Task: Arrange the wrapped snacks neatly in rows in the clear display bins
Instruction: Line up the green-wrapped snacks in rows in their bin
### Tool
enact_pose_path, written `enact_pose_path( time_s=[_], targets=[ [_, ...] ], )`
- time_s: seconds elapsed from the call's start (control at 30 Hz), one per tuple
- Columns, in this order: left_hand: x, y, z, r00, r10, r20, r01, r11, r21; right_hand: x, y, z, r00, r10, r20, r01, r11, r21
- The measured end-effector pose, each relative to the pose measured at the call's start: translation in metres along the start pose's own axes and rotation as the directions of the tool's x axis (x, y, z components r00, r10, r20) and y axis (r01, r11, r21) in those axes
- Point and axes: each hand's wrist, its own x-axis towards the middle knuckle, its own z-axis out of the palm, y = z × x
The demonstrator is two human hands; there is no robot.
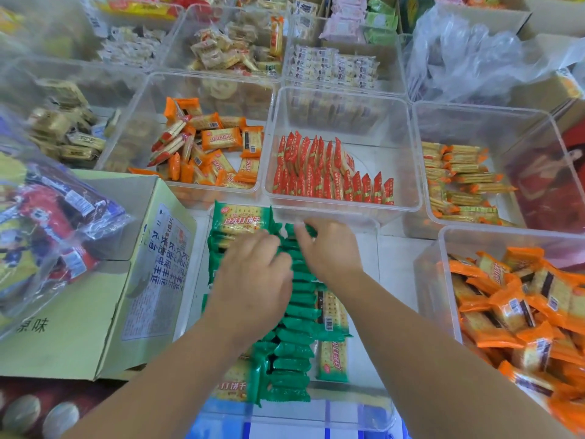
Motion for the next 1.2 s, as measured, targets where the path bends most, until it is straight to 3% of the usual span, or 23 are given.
enact_pose_path(
  time_s=[0.03, 0.1, 0.2, 0.33, 0.4, 0.5, 0.67, 0.93, 1.1, 1.2],
  targets=[
    [-0.011, -0.007, -0.006, 0.993, -0.094, -0.071, 0.092, 0.995, -0.036, 0.0, 0.001, 0.002, 0.998, 0.065, -0.026, -0.062, 0.993, 0.102],
    [-0.035, -0.019, -0.014, 0.955, -0.285, -0.079, 0.282, 0.958, -0.055, 0.002, 0.005, 0.006, 0.979, 0.204, -0.004, -0.196, 0.949, 0.246],
    [-0.068, -0.026, -0.015, 0.877, -0.478, 0.045, 0.48, 0.877, -0.036, 0.002, 0.012, 0.016, 0.927, 0.351, 0.134, -0.376, 0.868, 0.324],
    [-0.089, -0.033, -0.001, 0.747, -0.59, 0.307, 0.631, 0.774, -0.047, 0.0, 0.012, 0.024, 0.888, 0.398, 0.23, -0.459, 0.788, 0.41],
    [-0.09, -0.037, 0.005, 0.689, -0.628, 0.361, 0.699, 0.708, -0.1, 0.0, 0.012, 0.025, 0.867, 0.428, 0.256, -0.498, 0.749, 0.437],
    [-0.09, -0.038, 0.009, 0.712, -0.612, 0.345, 0.676, 0.731, -0.097, 0.001, 0.014, 0.027, 0.852, 0.399, 0.339, -0.516, 0.748, 0.416],
    [-0.093, -0.041, 0.009, 0.745, -0.572, 0.343, 0.625, 0.778, -0.063, 0.008, 0.016, 0.032, 0.848, 0.413, 0.333, -0.523, 0.756, 0.394],
    [-0.093, -0.04, 0.011, 0.754, -0.564, 0.338, 0.614, 0.787, -0.056, 0.017, 0.006, 0.042, 0.739, 0.523, 0.425, -0.671, 0.626, 0.396],
    [-0.093, -0.041, 0.012, 0.751, -0.57, 0.333, 0.623, 0.779, -0.071, 0.01, 0.002, 0.041, 0.722, 0.57, 0.392, -0.692, 0.582, 0.428],
    [-0.092, -0.042, 0.011, 0.753, -0.567, 0.333, 0.629, 0.77, -0.11, -0.006, 0.003, 0.033, 0.718, 0.532, 0.448, -0.695, 0.524, 0.492]
  ],
)
